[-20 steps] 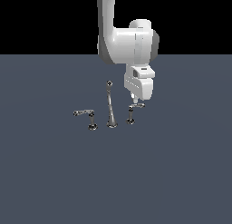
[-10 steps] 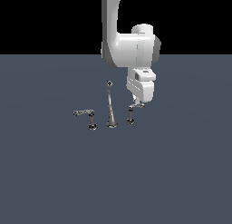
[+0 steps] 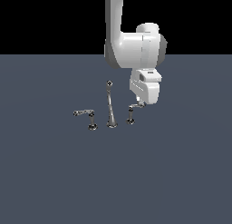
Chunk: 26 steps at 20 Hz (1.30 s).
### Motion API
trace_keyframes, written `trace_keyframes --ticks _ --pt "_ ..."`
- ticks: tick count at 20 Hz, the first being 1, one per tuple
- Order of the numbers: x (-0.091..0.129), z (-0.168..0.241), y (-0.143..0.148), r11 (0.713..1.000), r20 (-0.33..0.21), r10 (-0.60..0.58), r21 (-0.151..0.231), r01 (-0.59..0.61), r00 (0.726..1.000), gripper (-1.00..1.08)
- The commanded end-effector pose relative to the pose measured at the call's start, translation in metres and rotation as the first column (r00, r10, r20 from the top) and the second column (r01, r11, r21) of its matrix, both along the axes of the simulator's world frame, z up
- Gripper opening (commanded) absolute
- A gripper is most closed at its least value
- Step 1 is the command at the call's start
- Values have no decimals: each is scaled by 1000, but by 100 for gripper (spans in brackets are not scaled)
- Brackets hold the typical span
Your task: Turn on the faucet by rotating a designated handle.
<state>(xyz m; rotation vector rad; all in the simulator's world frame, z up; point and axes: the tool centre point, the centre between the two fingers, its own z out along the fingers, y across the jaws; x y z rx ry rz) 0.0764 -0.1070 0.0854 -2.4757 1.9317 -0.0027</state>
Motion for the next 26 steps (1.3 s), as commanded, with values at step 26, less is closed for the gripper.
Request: trace_keyframes --ticks 26 --pt "-63 0 -12 1000 2 -5 -2 5 1000 -100"
